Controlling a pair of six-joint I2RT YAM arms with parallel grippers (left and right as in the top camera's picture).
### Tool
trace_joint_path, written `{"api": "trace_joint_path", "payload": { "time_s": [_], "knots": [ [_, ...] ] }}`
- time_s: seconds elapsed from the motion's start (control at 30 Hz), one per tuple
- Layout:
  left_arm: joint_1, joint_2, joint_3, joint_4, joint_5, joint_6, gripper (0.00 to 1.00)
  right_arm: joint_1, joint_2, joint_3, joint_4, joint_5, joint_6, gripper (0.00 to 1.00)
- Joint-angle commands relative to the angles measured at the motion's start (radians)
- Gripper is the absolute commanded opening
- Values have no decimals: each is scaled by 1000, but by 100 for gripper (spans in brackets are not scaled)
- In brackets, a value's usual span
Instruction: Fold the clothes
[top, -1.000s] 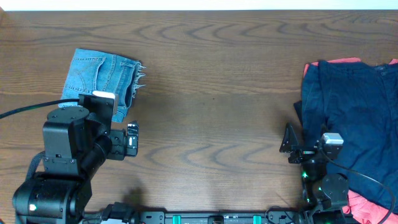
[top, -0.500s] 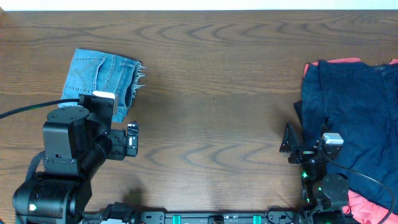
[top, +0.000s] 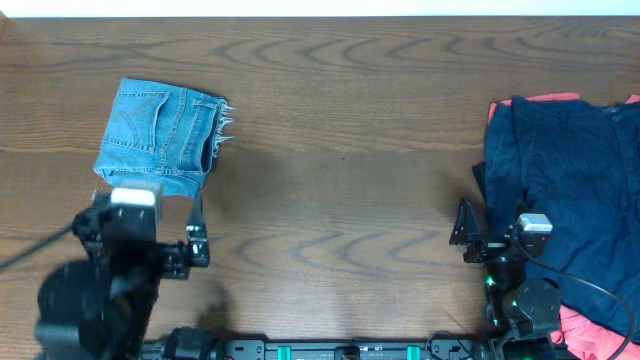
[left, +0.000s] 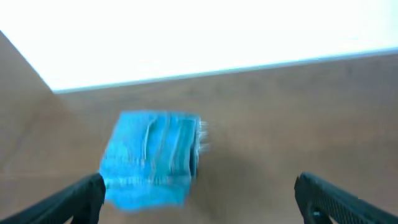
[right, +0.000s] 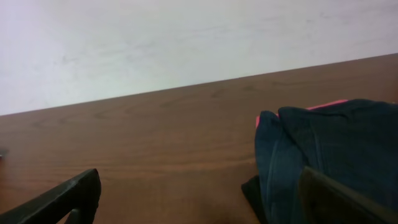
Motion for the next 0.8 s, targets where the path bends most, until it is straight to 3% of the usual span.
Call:
{"api": "trace_joint_path", "payload": {
  "time_s": [0.0, 0.5, 0.77],
  "knots": [
    [2, -105, -138, 58, -15, 5, 98, -11, -8, -1, -3, 3, 0, 99],
    [4, -500, -745, 545, -14, -10, 98, -11, -8, -1, -3, 3, 0, 99],
    [4, -513, -925, 712, -14, -10, 98, -11, -8, -1, -3, 3, 0, 99]
  ]
}}
